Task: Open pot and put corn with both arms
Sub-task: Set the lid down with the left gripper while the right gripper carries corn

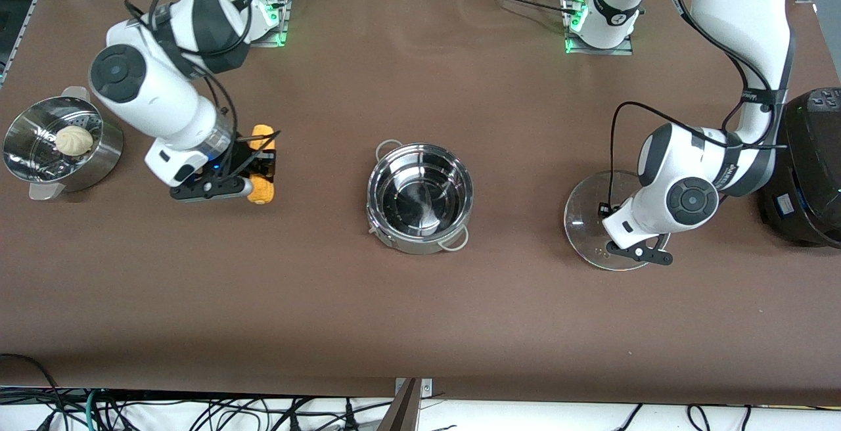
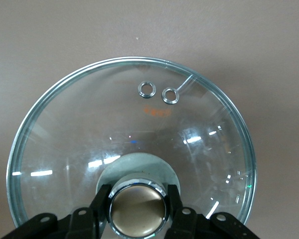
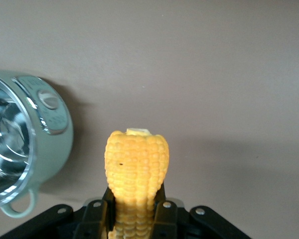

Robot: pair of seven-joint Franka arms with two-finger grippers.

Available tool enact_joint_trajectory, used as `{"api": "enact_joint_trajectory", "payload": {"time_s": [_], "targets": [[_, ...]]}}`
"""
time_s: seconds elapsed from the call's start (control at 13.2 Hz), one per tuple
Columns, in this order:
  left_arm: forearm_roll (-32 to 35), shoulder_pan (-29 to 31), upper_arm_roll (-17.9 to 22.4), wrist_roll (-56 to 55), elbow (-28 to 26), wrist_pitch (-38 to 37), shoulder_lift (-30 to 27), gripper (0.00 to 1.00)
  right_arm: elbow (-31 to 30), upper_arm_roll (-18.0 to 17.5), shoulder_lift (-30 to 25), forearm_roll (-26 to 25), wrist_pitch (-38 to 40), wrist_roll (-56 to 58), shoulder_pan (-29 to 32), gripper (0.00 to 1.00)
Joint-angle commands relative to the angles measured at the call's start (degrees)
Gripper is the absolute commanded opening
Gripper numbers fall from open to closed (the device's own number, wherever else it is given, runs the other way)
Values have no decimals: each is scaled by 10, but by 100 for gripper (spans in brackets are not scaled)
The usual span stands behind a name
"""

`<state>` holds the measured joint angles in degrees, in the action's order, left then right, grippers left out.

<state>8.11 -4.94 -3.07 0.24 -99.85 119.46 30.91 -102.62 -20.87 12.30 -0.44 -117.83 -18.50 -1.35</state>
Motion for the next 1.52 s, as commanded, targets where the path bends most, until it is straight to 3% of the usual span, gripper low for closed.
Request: {"api": "enact_joint_trajectory", "payload": {"time_s": [0.0,0.15,0.3,0.38,0.45,0.76,1.14,1.29,1.44], "targets": [[15,11,-9,24,-58,53,-27,7,39,-8,20,-37,18,-124,-60,23],[15,27,-9,34,-72,82,-23,11,76,-8,49,-68,32,-200,-106,23],[15,30,-9,34,-97,122,-17,26,115,-8,83,-76,44,-245,-137,21],[15,38,-9,34,-99,129,-13,67,129,-7,97,-78,45,-266,-148,21],[15,46,-9,35,-99,129,-12,100,141,-7,109,-86,45,-289,-159,21],[15,49,-10,46,-94,118,-26,100,205,-6,167,-115,45,-359,-201,20],[8,43,-19,45,-81,20,-135,100,277,-3,224,-130,67,-405,-247,15],[4,43,-32,45,-51,-38,-178,100,327,9,257,-152,91,-405,-269,13],[4,42,-44,44,17,-119,-206,100,351,13,279,-154,91,-405,-277,12]]}}
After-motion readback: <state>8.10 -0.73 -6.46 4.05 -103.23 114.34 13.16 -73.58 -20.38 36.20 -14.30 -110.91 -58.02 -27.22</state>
